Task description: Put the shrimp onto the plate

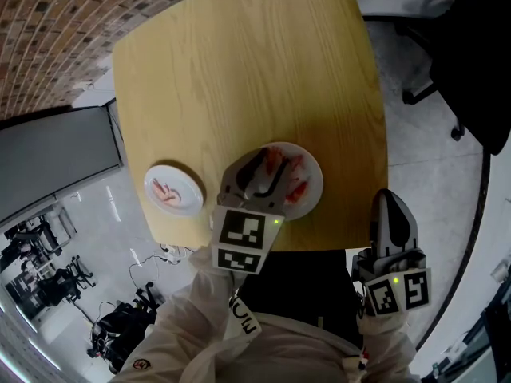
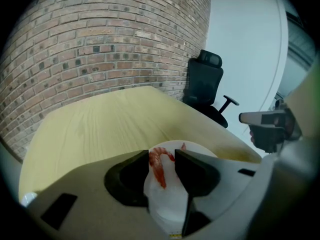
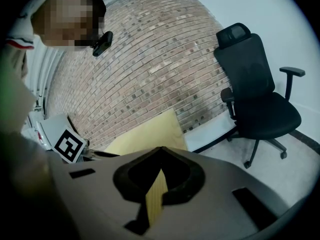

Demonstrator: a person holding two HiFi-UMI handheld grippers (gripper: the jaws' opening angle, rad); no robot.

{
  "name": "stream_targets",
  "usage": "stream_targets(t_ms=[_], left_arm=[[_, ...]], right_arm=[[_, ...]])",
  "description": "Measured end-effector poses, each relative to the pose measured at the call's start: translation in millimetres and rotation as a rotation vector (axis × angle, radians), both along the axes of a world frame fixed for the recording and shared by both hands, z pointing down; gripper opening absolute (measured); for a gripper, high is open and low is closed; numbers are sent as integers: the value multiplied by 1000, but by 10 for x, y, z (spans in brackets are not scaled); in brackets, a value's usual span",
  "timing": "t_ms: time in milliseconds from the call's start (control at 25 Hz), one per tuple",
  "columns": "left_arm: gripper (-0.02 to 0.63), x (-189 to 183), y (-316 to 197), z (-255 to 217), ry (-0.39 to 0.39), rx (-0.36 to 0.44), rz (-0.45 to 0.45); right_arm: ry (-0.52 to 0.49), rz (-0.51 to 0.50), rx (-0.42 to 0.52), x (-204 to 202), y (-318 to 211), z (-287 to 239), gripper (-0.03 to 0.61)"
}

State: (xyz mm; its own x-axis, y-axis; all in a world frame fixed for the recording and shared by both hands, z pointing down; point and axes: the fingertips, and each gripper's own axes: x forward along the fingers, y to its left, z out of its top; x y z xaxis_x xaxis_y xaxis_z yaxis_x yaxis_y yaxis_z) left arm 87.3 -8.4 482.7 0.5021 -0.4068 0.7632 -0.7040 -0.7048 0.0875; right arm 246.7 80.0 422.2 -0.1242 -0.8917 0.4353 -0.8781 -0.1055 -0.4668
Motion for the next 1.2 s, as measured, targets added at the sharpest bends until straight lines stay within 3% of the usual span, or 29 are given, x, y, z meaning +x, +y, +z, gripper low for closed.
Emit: stream_targets(t_ms=[1200], left_arm=[[166, 14, 36, -13, 22, -1, -13]], right_arm=[[-11, -1, -2, 2, 54, 7, 25]])
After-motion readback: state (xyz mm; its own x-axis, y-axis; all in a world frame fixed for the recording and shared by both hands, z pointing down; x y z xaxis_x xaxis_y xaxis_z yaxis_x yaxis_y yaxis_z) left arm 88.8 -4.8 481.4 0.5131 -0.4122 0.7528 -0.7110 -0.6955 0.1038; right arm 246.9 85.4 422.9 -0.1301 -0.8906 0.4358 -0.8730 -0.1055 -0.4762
